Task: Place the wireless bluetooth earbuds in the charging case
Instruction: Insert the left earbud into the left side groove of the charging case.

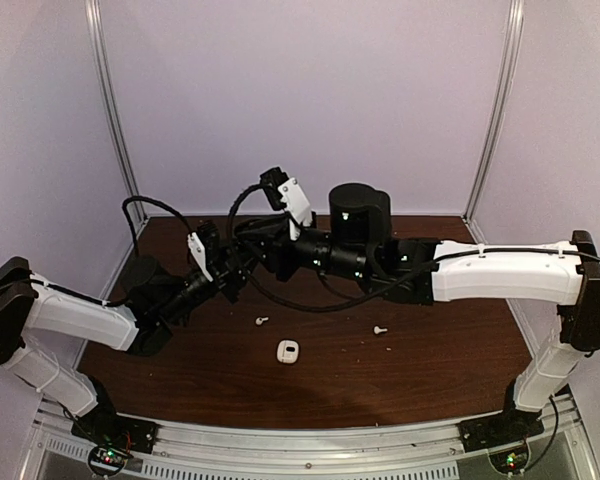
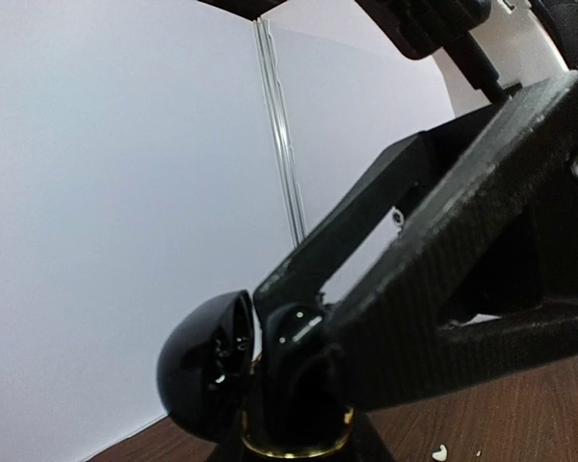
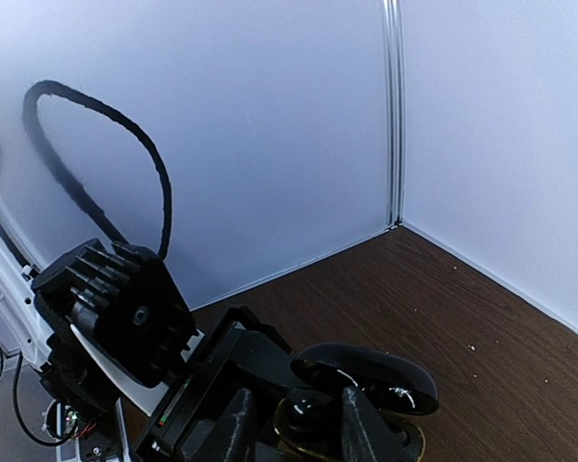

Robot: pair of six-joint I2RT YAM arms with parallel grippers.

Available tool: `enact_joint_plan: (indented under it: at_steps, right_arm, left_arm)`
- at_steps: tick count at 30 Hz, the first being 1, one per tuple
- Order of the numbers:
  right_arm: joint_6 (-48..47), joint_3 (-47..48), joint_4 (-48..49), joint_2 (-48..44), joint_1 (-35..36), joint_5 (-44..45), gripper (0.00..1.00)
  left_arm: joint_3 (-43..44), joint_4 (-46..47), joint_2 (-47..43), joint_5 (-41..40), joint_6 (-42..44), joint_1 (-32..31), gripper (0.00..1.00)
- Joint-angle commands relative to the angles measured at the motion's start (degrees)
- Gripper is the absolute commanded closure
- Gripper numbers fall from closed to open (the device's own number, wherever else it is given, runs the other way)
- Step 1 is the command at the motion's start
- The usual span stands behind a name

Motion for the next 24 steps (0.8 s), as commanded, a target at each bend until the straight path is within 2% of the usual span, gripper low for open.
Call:
enact_joint_plan:
  at_steps: [1,8,24]
  right_arm:
    - [-1.03,0.72,-2.57,-0.38,0.36,0.82,0.66]
    - [-2.27,2.08,-3.32,-0.90,0.34,1.26,0.56]
    - [-6.15,5.40,-4.69,-1.55,0.24,4.11,0.47]
  left_arm:
    - [1.24,4.55,-0.56,0.63,-1.20,-0.28,1.00]
    - [1.18,4.48,-0.48,0.85,-1.40,-0.26,1.00]
    - [1.15,3.57,-0.60,1.94,-1.54,-0.28,1.00]
